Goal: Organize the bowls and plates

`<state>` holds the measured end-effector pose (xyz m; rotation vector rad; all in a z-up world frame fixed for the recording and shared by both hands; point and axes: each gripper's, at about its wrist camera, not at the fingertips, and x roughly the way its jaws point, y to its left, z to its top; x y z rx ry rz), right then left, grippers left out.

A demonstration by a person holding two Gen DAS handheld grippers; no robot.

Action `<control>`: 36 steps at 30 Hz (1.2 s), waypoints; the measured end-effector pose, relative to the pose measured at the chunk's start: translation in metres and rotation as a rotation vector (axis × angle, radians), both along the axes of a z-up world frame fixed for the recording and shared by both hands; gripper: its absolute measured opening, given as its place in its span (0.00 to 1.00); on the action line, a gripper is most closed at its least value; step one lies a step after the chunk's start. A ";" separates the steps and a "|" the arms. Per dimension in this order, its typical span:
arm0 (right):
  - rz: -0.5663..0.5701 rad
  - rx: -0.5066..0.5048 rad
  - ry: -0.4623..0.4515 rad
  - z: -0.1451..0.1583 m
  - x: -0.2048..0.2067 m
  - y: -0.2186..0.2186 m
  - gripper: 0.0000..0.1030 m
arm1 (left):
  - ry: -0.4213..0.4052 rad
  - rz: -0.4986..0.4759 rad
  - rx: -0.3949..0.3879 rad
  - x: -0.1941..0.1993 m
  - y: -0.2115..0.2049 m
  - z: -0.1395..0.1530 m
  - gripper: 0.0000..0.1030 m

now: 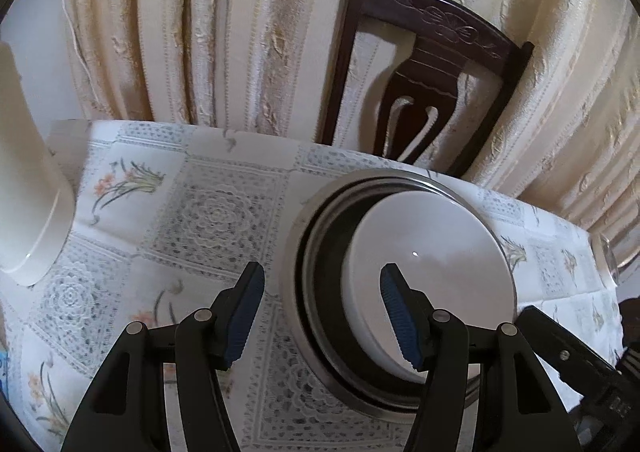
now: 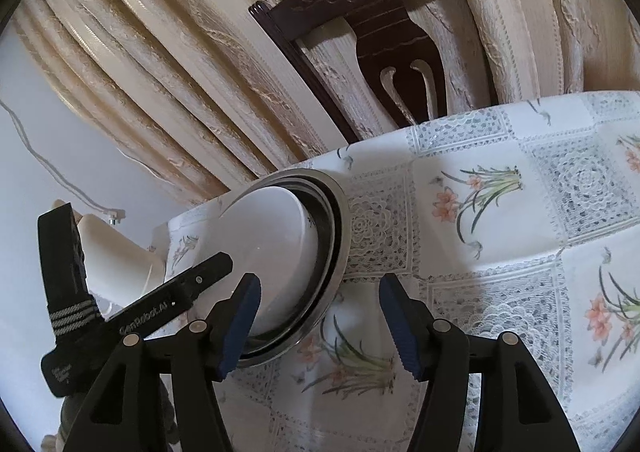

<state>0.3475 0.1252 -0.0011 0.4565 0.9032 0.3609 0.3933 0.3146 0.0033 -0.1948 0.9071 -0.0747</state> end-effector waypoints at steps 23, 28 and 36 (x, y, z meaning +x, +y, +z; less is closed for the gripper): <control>0.065 -0.056 0.015 -0.003 0.004 0.015 0.45 | 0.045 -0.012 -0.020 -0.001 -0.005 -0.011 0.42; 0.062 -0.055 0.024 -0.002 -0.004 0.010 0.45 | 0.056 -0.021 -0.010 -0.008 -0.009 -0.009 0.42; 0.056 -0.050 0.044 0.002 -0.018 -0.001 0.45 | 0.076 -0.047 0.009 -0.027 -0.020 -0.005 0.42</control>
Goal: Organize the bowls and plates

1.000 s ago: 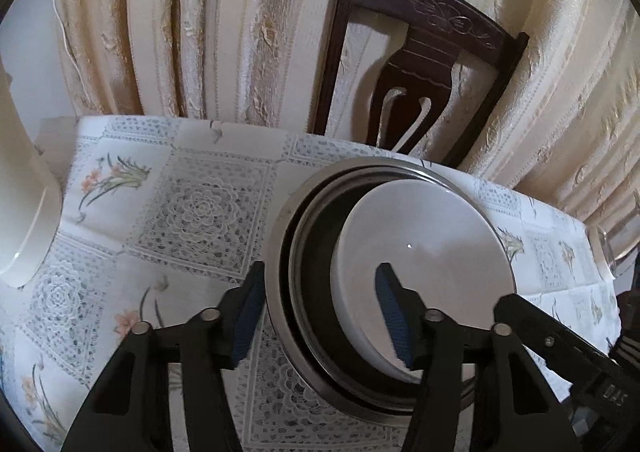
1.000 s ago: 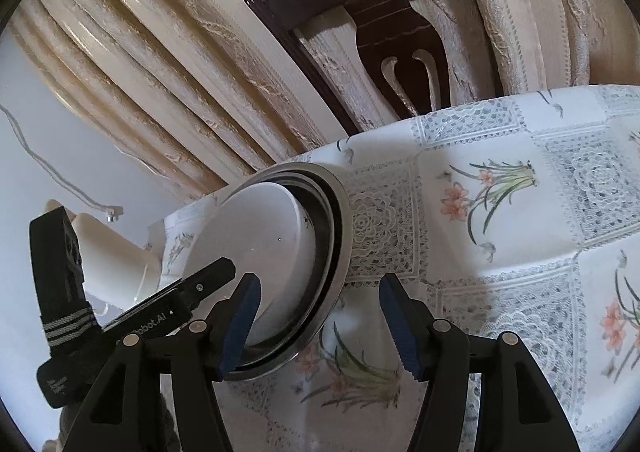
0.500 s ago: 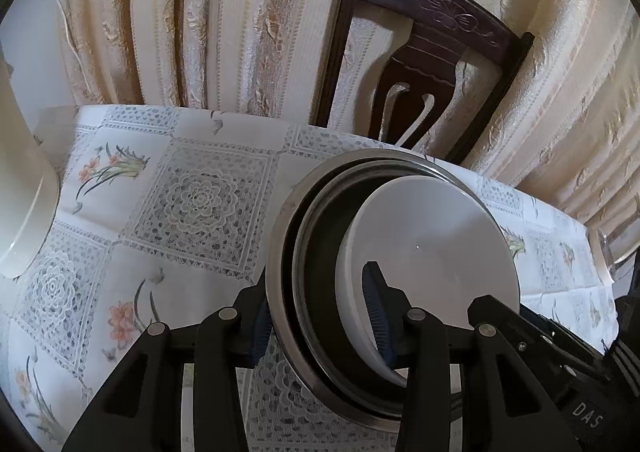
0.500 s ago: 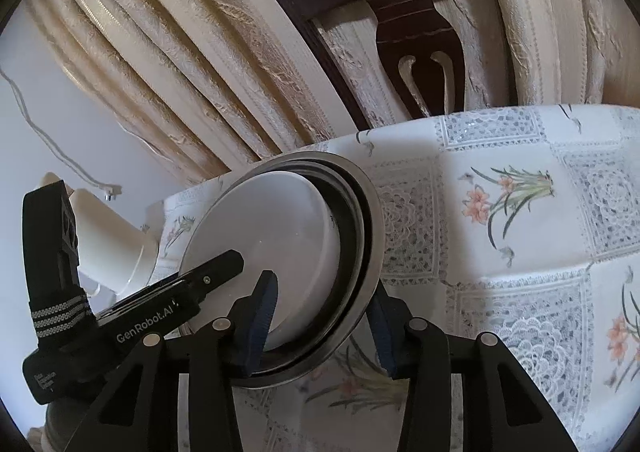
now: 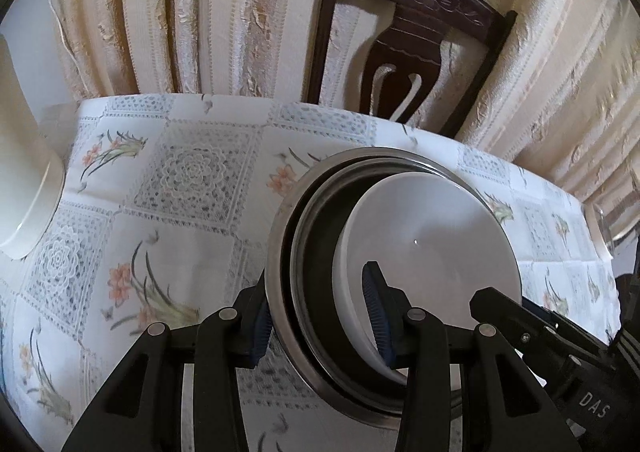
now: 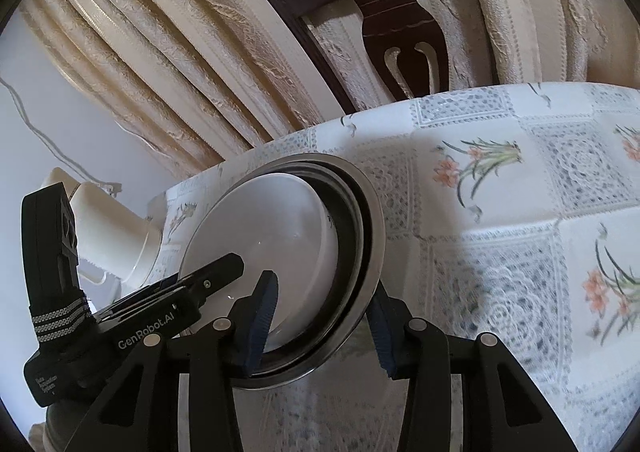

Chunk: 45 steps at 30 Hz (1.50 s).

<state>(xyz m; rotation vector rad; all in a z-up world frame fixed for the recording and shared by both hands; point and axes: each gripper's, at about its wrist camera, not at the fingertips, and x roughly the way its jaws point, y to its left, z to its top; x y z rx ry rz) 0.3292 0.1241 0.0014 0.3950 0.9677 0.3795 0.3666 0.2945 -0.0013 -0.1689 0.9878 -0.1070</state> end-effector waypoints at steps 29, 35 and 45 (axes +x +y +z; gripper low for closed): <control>0.031 0.017 -0.035 0.039 -0.082 -0.008 0.46 | -0.028 -0.020 0.017 -0.102 -0.014 0.047 0.42; 0.041 0.033 -0.030 0.043 -0.099 -0.007 0.45 | -0.036 -0.017 0.023 -0.126 -0.012 0.055 0.42; 0.081 0.031 -0.043 0.051 -0.140 0.002 0.46 | -0.046 0.004 0.011 -0.176 -0.003 0.062 0.43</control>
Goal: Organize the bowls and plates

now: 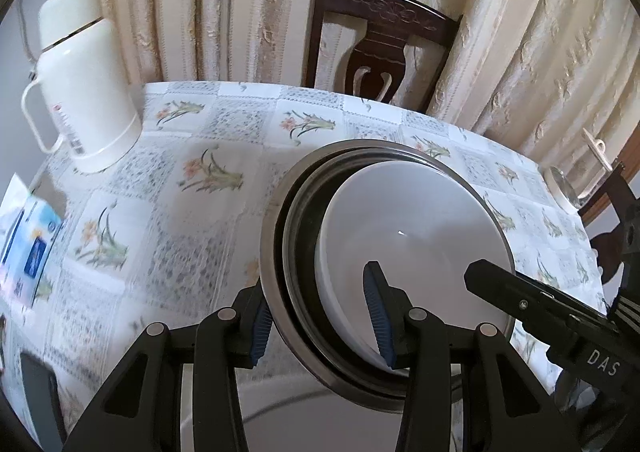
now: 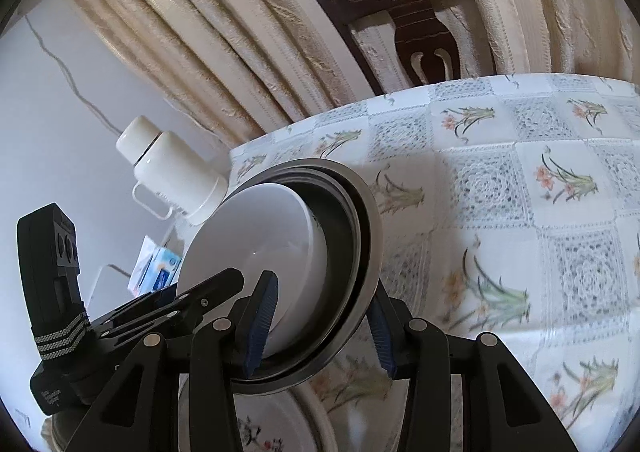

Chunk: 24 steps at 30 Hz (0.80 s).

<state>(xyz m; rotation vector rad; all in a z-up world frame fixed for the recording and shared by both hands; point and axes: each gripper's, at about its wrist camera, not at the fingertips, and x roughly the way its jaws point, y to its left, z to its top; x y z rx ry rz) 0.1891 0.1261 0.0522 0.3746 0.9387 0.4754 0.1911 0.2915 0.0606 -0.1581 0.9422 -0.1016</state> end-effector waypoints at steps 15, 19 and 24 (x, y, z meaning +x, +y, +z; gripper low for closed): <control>0.082 0.020 0.012 0.002 -0.061 0.009 0.46 | -0.019 0.028 -0.005 -0.083 0.018 0.007 0.43; 0.096 0.031 0.027 -0.003 -0.075 0.008 0.46 | -0.017 0.032 -0.004 -0.102 0.018 0.004 0.43; 0.121 0.027 0.025 -0.005 -0.091 0.012 0.46 | -0.016 0.042 -0.013 -0.125 0.019 0.002 0.43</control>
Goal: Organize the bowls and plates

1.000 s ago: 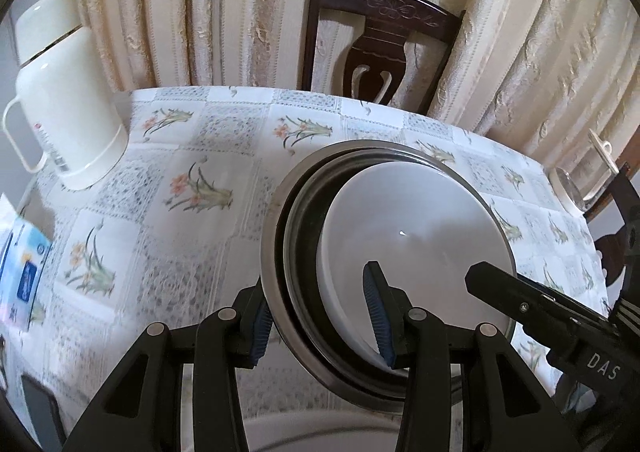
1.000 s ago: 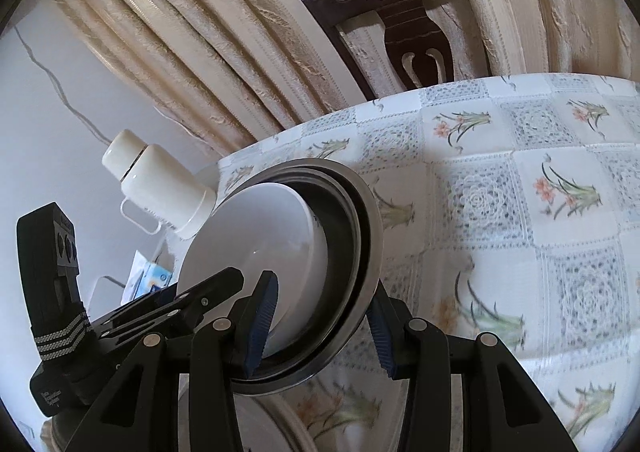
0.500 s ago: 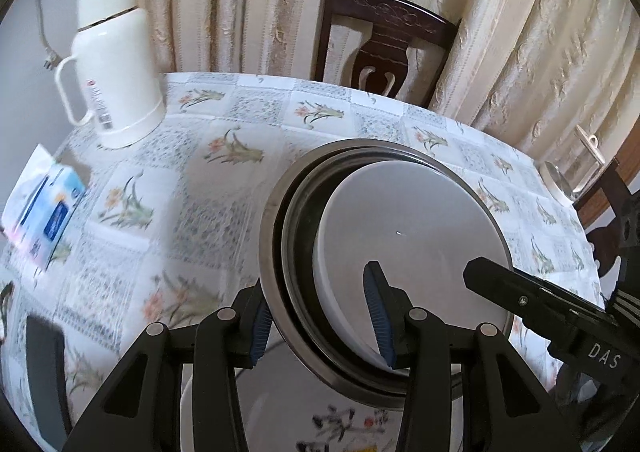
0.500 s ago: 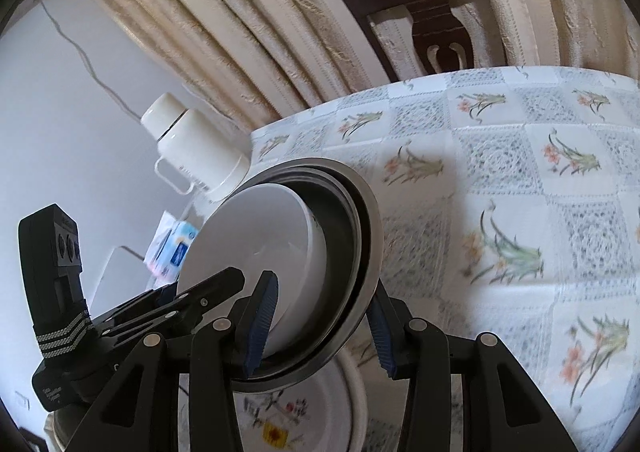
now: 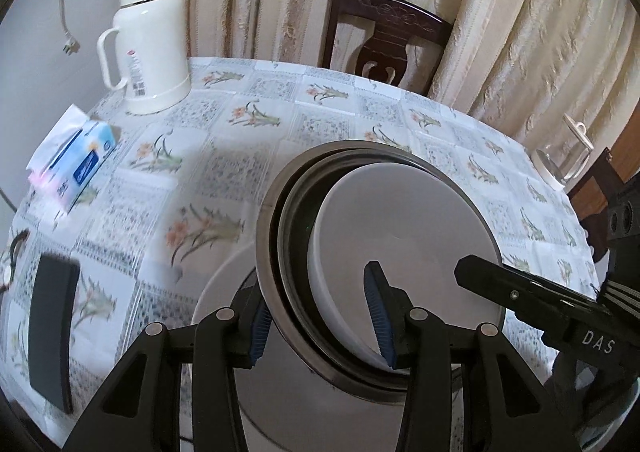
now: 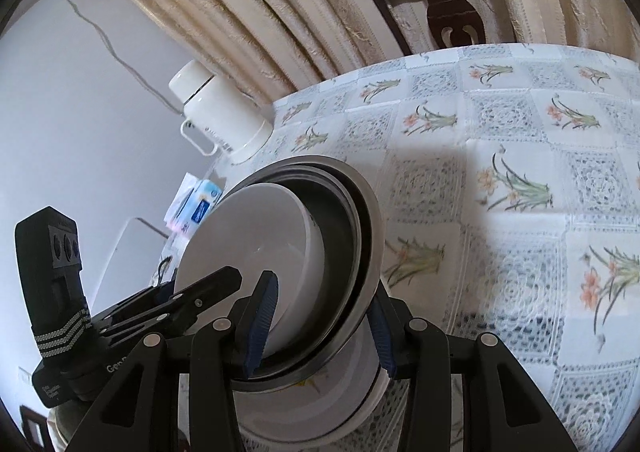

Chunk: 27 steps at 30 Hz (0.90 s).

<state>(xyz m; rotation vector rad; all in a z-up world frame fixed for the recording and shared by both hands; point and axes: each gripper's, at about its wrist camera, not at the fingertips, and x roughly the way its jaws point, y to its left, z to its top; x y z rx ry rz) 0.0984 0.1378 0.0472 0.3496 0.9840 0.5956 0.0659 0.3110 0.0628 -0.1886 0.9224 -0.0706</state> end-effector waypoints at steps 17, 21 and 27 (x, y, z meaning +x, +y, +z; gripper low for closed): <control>0.033 -0.023 0.038 -0.019 -0.020 0.006 0.46 | 0.038 0.024 -0.034 -0.034 0.007 -0.024 0.43; 0.036 -0.034 0.022 -0.019 -0.022 0.009 0.46 | 0.047 0.029 -0.044 -0.036 0.009 -0.030 0.43; 0.040 -0.035 0.004 -0.020 -0.023 0.012 0.48 | 0.044 0.028 -0.048 -0.037 0.010 -0.035 0.44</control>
